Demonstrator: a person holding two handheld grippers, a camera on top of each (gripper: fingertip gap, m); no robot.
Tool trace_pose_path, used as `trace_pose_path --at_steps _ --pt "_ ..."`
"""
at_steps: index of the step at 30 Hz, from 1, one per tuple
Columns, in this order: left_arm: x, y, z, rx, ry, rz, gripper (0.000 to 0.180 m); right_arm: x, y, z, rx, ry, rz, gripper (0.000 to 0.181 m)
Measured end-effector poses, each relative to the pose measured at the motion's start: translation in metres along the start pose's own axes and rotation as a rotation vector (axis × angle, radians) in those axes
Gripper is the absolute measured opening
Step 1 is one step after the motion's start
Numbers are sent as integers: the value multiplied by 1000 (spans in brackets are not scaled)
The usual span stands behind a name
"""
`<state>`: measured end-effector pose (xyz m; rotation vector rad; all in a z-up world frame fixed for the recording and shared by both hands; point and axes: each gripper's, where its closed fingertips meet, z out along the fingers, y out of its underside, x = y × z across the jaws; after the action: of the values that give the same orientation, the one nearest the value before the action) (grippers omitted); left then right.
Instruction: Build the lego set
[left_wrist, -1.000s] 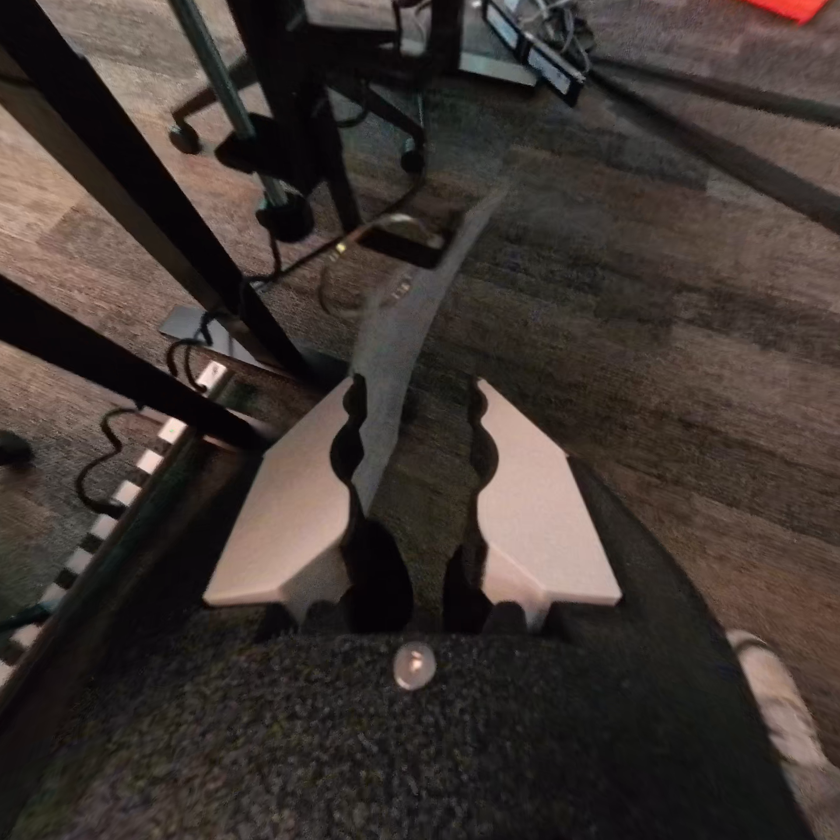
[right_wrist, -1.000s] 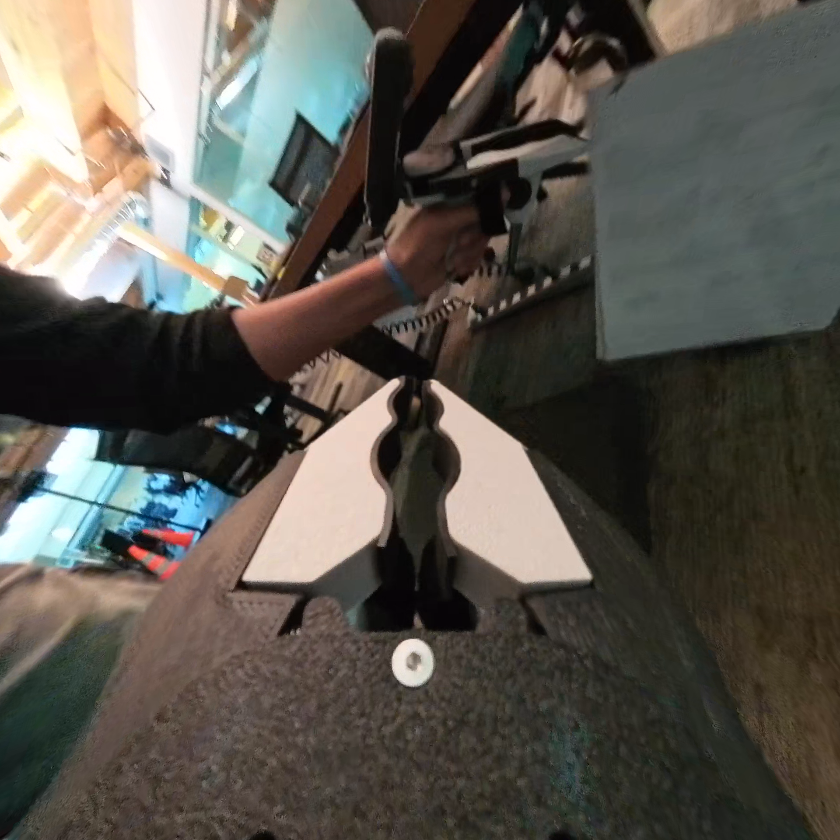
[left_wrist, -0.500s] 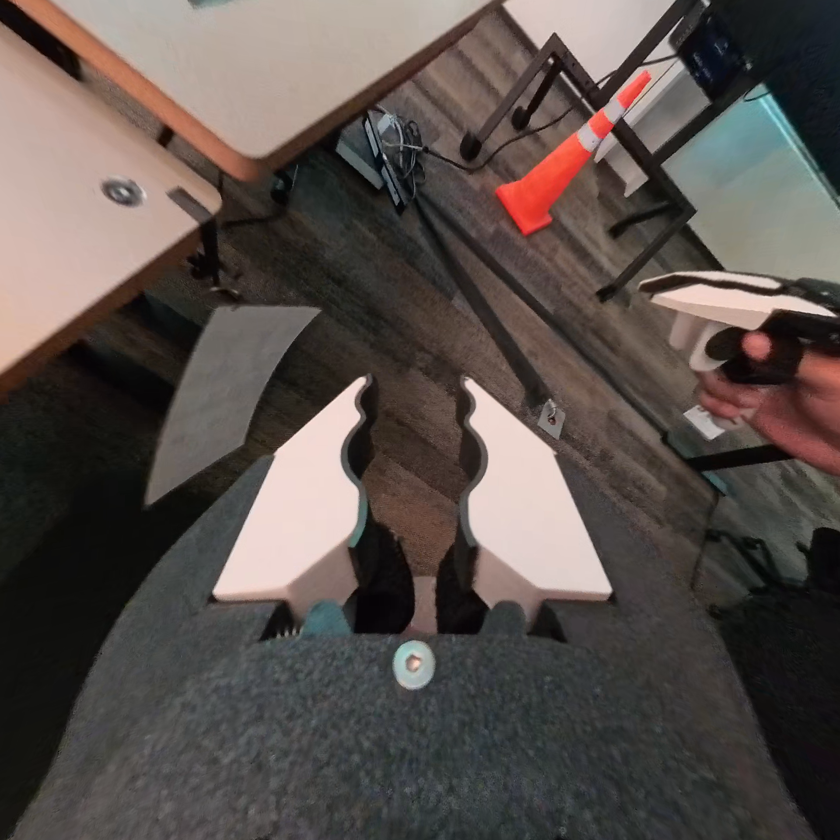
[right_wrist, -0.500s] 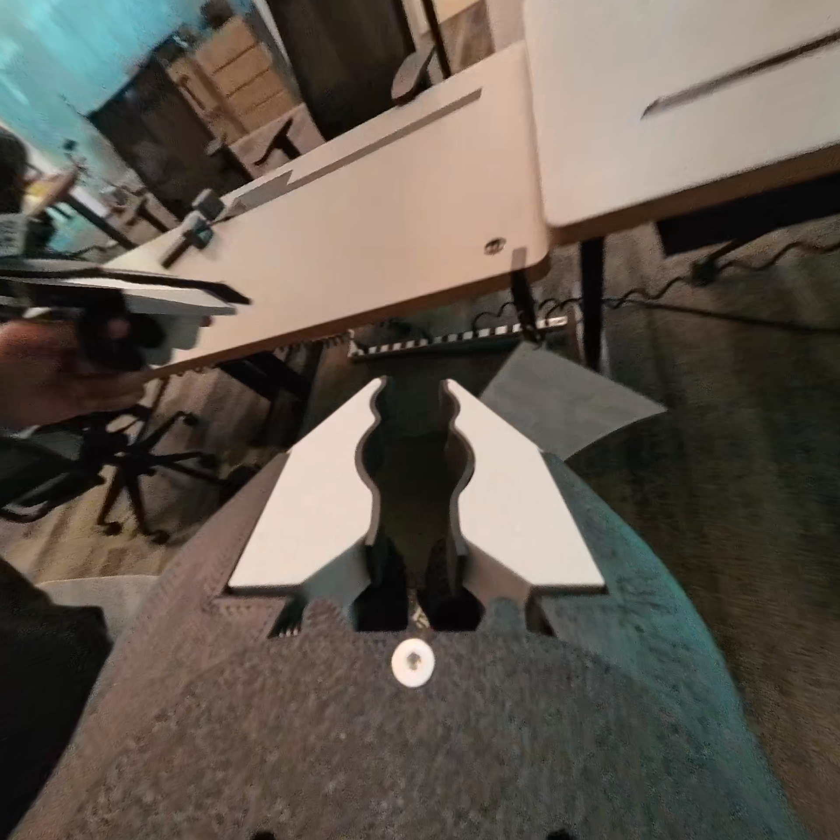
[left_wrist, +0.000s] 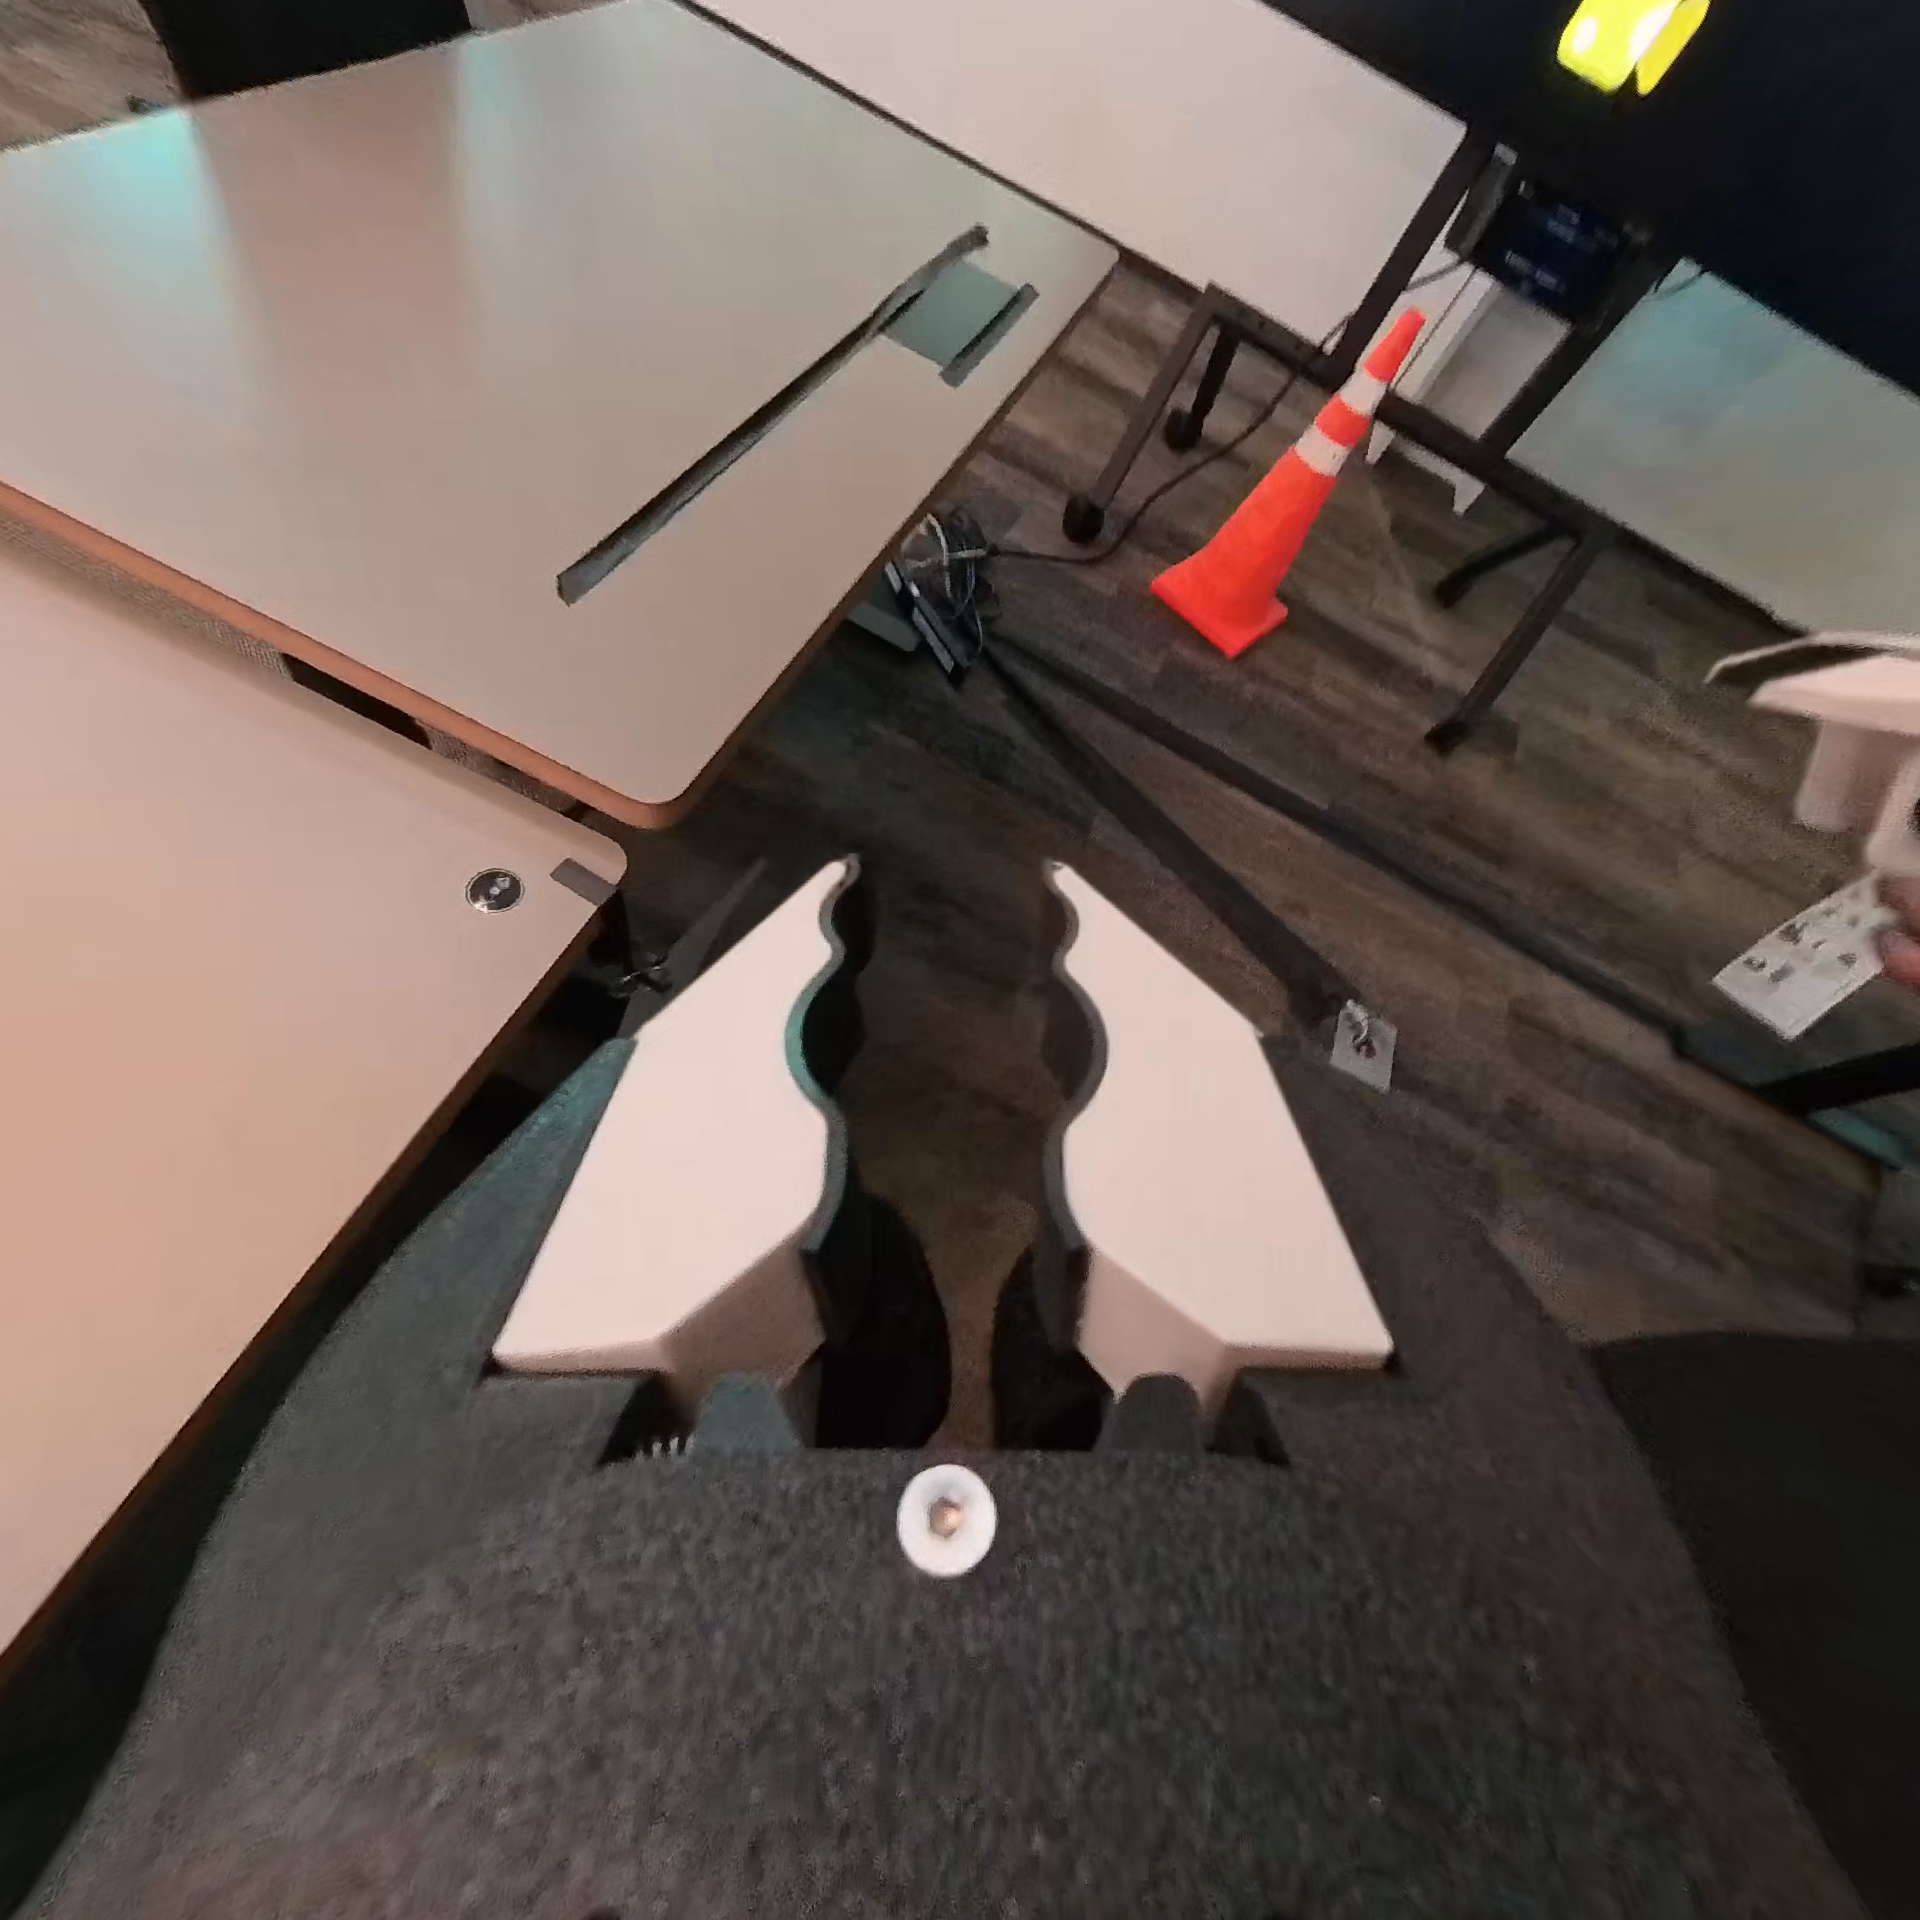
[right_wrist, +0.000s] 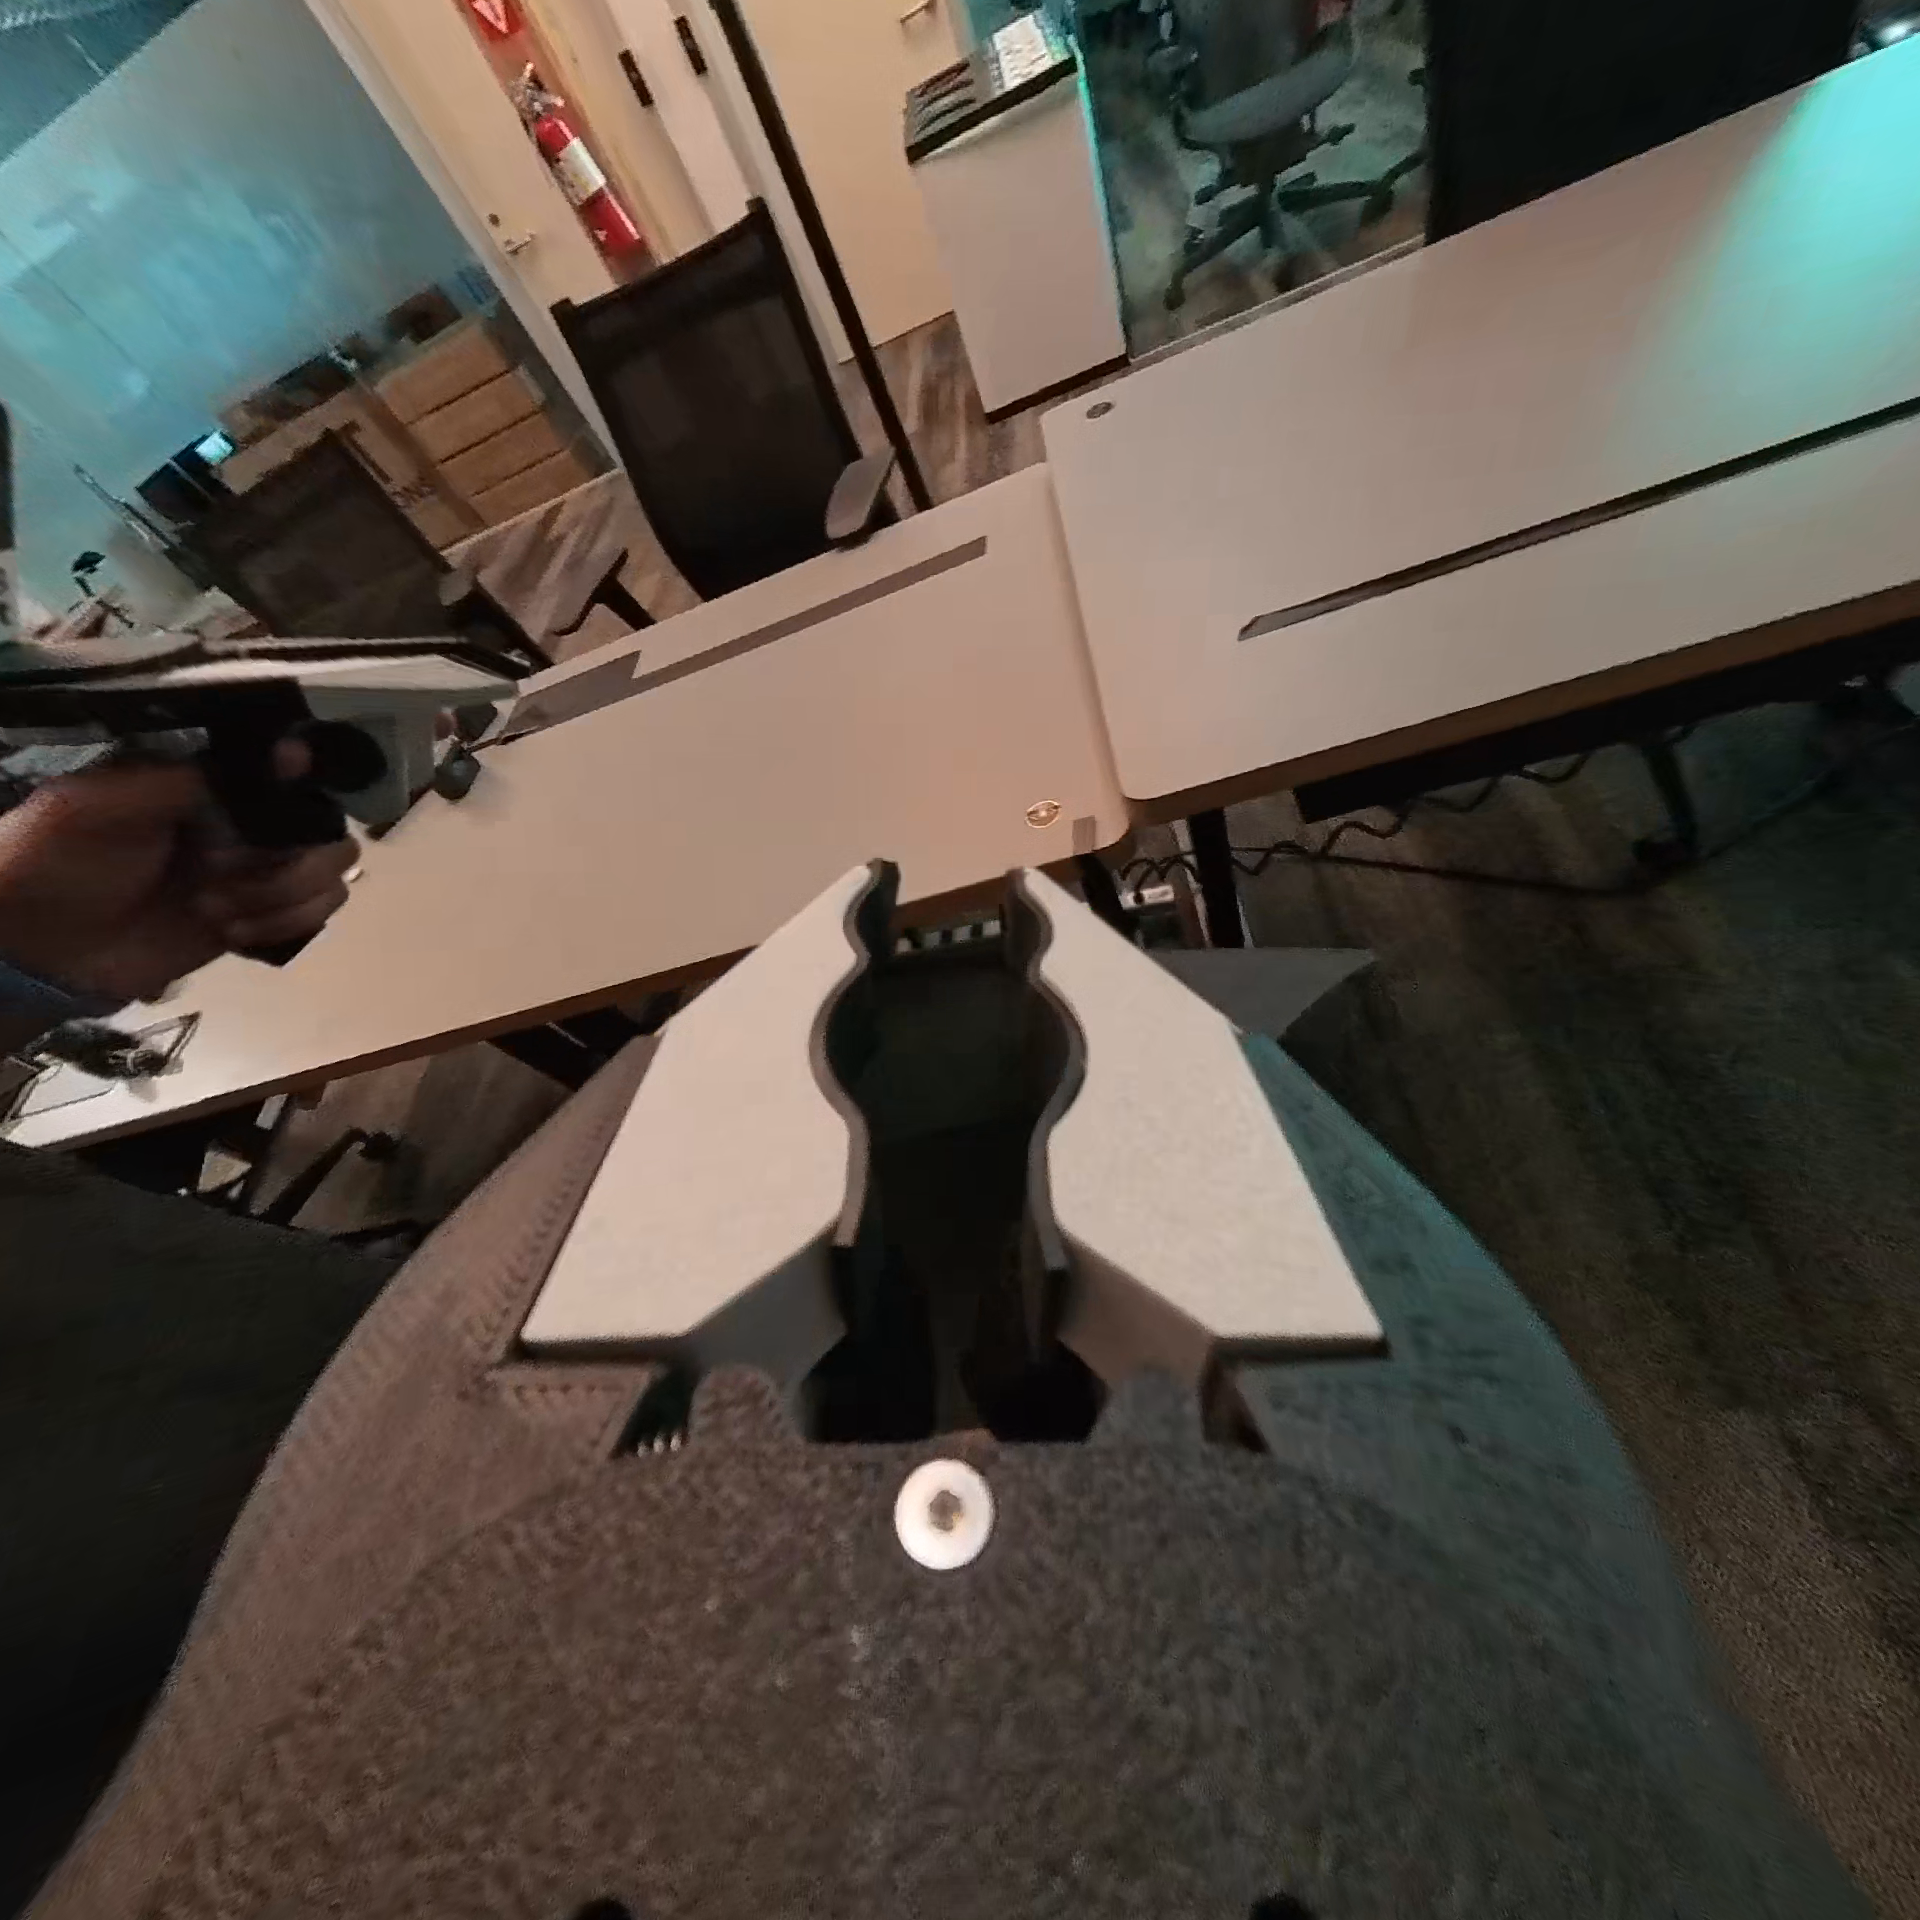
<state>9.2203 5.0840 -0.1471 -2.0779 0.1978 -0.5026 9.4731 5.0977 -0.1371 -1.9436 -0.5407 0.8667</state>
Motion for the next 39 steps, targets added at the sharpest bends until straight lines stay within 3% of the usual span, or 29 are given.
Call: trace_pose_path --at_steps 7,17,23,29,39 --pt "53 22 75 -143 36 77 27 100 20 -61 22 140 59 25" --pt "162 -31 275 -214 10 131 25 339 -6 -143 -16 270 50 28" --pt "211 -81 366 -196 16 141 24 447 -66 -130 -45 41 117 29" --pt "202 -131 472 -143 -13 144 23 569 -139 -45 -46 -85 109 50" --pt "91 -214 667 -133 -201 176 22 764 -265 172 -233 -200 -20 35"
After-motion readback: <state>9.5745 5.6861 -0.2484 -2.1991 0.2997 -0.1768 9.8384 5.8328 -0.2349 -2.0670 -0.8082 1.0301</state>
